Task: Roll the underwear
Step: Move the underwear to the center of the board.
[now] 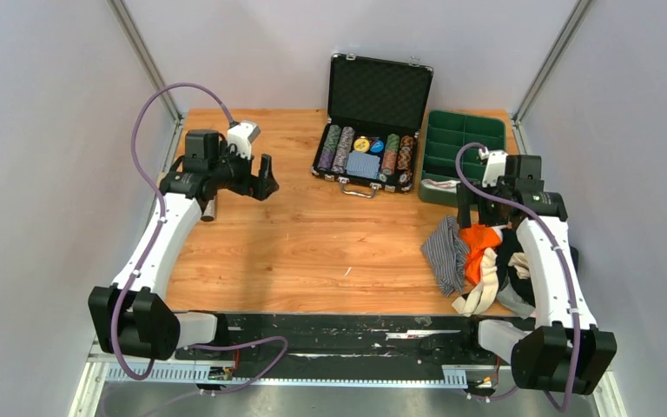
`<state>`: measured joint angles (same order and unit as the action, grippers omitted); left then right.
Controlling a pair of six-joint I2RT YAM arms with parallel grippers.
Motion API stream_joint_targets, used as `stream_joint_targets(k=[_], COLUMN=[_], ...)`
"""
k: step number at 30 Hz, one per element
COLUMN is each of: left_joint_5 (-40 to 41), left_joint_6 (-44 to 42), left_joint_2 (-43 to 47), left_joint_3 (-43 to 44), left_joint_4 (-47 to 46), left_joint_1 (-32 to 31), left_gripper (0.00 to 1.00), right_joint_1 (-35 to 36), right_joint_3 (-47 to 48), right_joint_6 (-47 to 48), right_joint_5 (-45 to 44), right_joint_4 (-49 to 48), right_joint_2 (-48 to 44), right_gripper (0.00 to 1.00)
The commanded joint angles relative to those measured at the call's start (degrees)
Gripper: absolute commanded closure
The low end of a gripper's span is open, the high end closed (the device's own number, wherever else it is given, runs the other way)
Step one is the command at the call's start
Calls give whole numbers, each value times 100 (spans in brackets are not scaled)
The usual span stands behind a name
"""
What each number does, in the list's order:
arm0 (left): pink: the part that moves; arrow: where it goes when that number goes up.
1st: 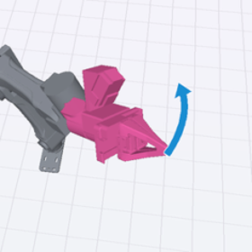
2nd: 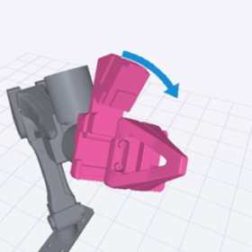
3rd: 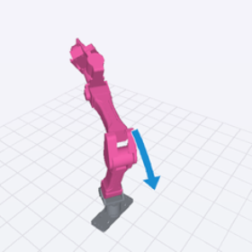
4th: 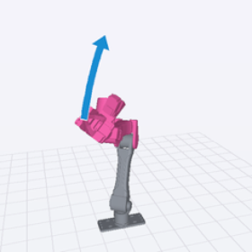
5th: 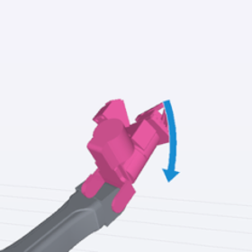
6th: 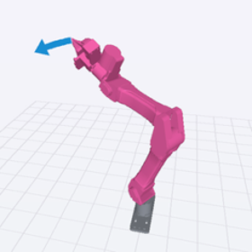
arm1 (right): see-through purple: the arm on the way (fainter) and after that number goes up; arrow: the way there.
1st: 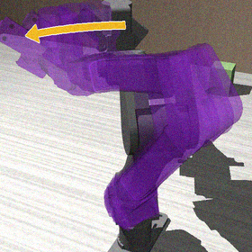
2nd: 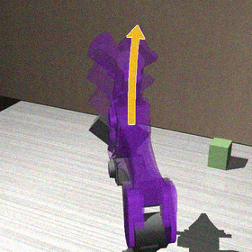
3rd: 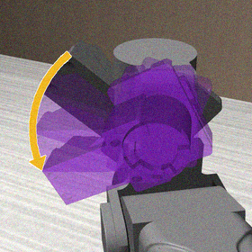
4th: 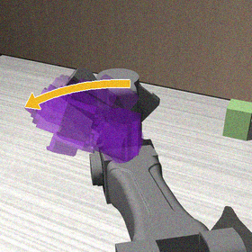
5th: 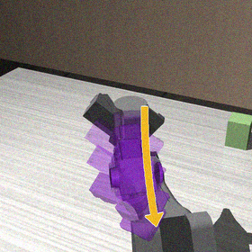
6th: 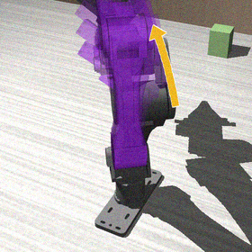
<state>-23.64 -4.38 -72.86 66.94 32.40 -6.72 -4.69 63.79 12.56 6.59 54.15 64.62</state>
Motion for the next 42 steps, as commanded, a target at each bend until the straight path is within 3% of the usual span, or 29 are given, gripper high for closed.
stream_joint_targets(k=[1,4,7,8,18,21,23,27,31,36,39,42], left_joint_5=[-616,-685,-537,-457,-390,-338,-341,-311,-267,-176,-183,-216], left_joint_6=[389,634,732,753,1047,1105,1083,1122,1093,1166,1187,1182], left_joint_2=[-42,-29,53,116,482,432,415,501,547,409,264,64], left_joint_3=[-158,-376,-524,-594,-1202,-1332,-1363,-1460,-1504,-1485,-1363,-1223], left_joint_4=[-104,-189,-207,-225,-716,-809,-803,-880,-887,-994,-976,-908], left_joint_1=[13,13,13,13,13,13,13,13,13,13,13,13], left_gripper=[0,0,0,0,0,0,0,0,0,1,2,2], right_joint_1=[3,3,3,3,21,27,65,404,1221,2409,2593,2537], right_joint_3=[-372,-540,-654,-673,-1043,-1241,-1200,-757,-261,633,1547,1648], right_joint_6=[423,727,847,777,68,-103,-121,-191,-159,190,239,164], right_joint_5=[732,1175,1362,1281,827,925,993,955,1266,2261,3425,3294], right_joint_4=[-190,-340,-679,-822,-1421,-1529,-1542,-1408,-1083,-901,-526,-392], right_joint_2=[60,350,685,797,1851,1973,2047,1930,1646,1640,2010,2101], right_gripper=[0,3,27,30,27,33,44,67,89,94,100,100])
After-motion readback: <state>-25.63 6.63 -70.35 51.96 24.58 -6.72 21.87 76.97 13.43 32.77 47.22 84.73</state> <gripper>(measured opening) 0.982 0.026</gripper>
